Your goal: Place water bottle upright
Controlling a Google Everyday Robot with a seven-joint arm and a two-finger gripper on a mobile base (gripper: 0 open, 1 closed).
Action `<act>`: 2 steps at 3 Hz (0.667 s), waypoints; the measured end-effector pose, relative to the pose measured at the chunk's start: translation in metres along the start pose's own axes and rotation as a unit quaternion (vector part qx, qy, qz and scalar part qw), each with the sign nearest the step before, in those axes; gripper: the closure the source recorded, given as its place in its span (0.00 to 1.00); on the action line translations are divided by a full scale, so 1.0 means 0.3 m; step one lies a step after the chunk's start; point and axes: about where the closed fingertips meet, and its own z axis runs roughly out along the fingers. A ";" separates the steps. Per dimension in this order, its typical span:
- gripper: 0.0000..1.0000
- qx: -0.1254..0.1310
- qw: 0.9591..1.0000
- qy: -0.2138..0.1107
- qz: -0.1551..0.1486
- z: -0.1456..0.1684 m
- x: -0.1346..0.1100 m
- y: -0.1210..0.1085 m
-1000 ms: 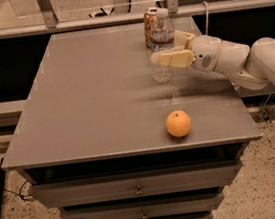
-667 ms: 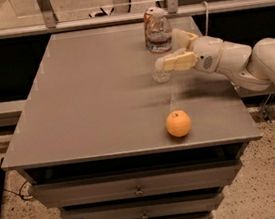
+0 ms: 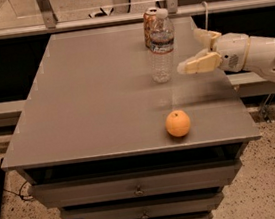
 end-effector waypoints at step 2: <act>0.00 0.024 0.998 0.049 -0.010 -0.201 0.040 0.006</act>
Offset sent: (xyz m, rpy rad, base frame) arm -0.0237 -0.0419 -0.0083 -0.0828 0.0216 -0.0370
